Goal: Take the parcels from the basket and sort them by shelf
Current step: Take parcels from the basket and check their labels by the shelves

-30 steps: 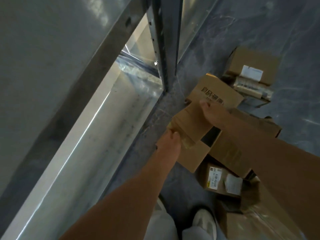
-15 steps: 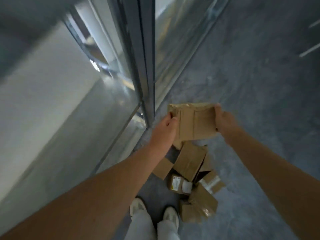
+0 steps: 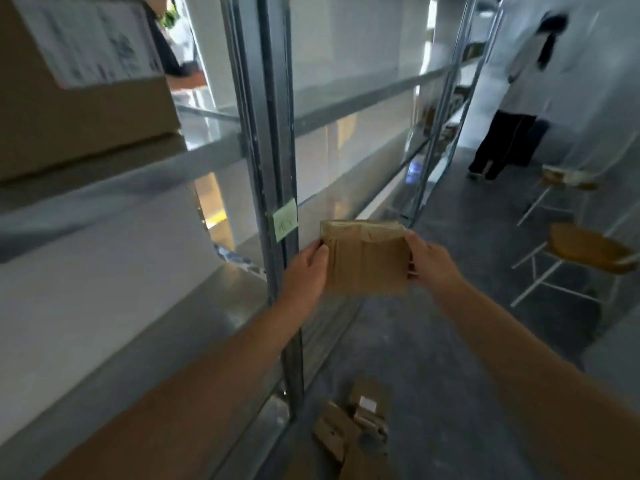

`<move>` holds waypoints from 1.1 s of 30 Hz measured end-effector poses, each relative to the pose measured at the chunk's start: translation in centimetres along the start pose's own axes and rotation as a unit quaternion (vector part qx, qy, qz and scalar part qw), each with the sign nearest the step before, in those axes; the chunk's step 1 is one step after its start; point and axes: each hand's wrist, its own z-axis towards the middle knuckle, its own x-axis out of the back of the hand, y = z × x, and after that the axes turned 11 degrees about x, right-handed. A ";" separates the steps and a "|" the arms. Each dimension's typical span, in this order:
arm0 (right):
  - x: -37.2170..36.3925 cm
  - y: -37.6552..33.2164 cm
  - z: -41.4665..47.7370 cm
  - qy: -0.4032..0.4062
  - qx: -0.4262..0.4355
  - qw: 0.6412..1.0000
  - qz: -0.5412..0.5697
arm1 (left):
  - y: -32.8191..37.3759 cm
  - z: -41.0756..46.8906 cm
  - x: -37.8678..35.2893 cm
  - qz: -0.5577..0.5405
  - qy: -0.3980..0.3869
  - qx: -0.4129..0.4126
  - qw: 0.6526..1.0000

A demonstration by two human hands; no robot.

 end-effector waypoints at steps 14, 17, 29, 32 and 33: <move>2.5 -10.7 -12.2 -0.243 0.114 0.962 0.037 | 6.3 -18.0 9.9 0.017 0.206 -0.083 0.975; -0.1 -12.9 -14.8 -0.282 0.095 0.949 0.105 | 5.3 -21.6 14.1 0.000 0.245 -0.095 0.965; -15.5 -21.9 -31.0 -0.476 0.161 0.848 0.169 | 1.3 -41.3 30.2 -0.069 0.378 -0.084 0.919; -18.7 -23.2 -37.5 -0.536 0.147 0.809 0.194 | -0.4 -48.2 33.3 -0.088 0.413 -0.078 0.903; -19.6 -23.6 -40.0 -0.559 0.140 0.792 0.202 | -0.9 -50.7 34.3 -0.094 0.425 -0.075 0.897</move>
